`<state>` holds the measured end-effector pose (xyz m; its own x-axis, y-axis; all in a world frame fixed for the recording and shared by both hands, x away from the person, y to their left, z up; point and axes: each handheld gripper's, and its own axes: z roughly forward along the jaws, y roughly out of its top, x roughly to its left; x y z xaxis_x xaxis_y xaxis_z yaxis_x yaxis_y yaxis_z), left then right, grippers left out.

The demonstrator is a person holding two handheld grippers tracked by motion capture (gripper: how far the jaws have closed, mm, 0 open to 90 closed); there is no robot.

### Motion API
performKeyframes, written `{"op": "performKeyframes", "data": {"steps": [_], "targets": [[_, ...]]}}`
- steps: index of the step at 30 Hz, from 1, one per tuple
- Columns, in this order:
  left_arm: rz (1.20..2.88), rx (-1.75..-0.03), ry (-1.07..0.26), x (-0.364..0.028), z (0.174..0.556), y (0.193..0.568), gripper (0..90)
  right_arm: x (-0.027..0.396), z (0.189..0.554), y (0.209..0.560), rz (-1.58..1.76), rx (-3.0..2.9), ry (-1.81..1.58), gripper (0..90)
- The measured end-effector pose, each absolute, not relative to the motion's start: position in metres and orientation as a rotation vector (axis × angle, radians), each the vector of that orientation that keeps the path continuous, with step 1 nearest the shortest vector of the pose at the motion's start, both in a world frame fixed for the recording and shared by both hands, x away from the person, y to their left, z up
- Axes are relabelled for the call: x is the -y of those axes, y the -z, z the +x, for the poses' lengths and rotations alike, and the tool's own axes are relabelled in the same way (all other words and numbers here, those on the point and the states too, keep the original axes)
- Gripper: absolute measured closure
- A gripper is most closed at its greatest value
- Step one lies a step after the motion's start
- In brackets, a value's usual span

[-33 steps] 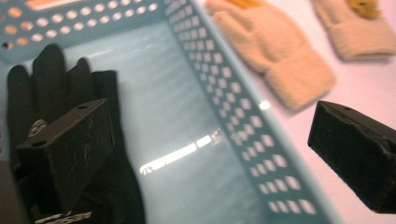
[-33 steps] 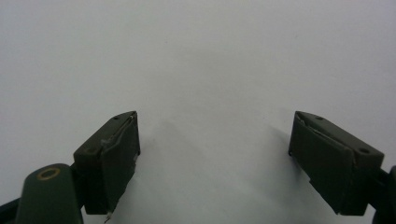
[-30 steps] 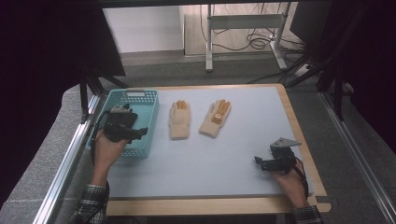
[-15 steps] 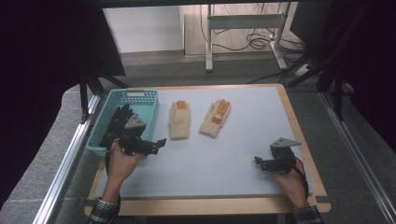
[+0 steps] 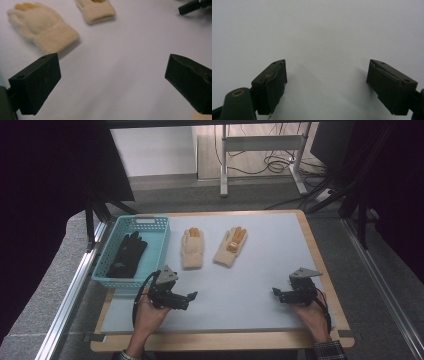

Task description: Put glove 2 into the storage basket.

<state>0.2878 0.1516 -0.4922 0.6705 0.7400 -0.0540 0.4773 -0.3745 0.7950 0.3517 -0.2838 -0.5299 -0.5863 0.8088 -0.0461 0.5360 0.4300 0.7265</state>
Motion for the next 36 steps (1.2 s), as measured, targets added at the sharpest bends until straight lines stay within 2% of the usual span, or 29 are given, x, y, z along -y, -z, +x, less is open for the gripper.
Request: {"op": "performKeyframes", "data": {"steps": [7,11,21,36], "targets": [[2.06,-0.978,-0.368,-0.146,0.285,0.524,0.8,0.284,0.351,0.53,1.148,-2.296,-0.958,16.1],[2.104,-1.012,-0.413,-0.146,0.285,0.534,0.9,0.284,0.351,0.529,1.156,-2.293,-0.961,17.1],[2.124,-1.054,-0.441,-0.154,0.281,0.543,1.1,0.276,0.351,0.523,1.142,-2.305,-1.032,28.4],[2.14,-1.09,-0.385,-0.156,0.286,0.551,1.4,0.2,0.38,0.497,0.956,-2.456,-1.179,61.5]]}}
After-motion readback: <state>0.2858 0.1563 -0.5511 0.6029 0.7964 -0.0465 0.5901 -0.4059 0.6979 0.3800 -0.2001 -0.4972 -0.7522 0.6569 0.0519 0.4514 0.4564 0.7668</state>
